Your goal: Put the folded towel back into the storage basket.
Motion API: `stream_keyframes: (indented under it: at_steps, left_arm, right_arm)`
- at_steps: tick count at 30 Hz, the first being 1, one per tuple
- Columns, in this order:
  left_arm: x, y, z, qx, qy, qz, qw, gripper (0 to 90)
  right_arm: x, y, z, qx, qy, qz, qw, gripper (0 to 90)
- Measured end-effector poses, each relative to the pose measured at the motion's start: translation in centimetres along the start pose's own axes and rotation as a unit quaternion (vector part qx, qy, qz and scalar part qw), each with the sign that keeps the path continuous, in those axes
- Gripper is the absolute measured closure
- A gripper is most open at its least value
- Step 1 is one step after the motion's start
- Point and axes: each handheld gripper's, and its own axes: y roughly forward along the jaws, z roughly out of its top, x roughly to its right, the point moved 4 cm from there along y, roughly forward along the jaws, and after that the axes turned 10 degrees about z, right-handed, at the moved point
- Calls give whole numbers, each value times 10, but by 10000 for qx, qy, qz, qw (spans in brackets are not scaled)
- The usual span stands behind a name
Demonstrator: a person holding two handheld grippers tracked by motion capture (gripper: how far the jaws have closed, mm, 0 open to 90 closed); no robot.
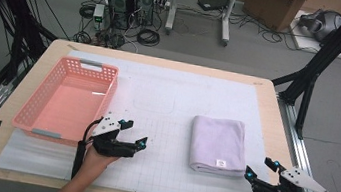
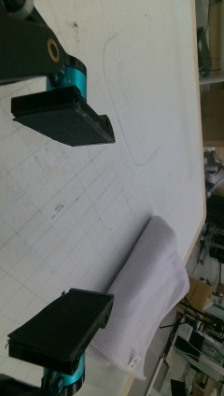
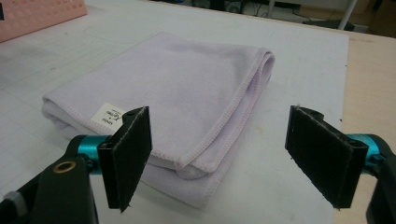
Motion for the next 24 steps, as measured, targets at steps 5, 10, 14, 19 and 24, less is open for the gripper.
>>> stream_keyframes:
  at_steps: [5, 10, 14, 19, 24]
  left_arm:
    - [-1, 0, 0, 2, -90, -18, 10000, 195]
    - [1, 1, -1, -36, -66, -50, 10000, 195]
    - [3, 4, -2, -76, -46, -46, 9999, 195]
    - [8, 9, -3, -139, -13, -83, 9999, 196]
    - [12, 17, 4, -47, -178, -106, 9998, 212]
  right_arm:
    - [1, 3, 0, -7, 6, 19, 10000, 219]
    - [0, 5, -2, -72, -20, 43, 10000, 219]
    - [1, 7, -4, -146, -94, 75, 9998, 219]
    - [2, 9, -5, -154, -54, 126, 9998, 219]
    - [2, 6, -5, -105, -36, 170, 9998, 219]
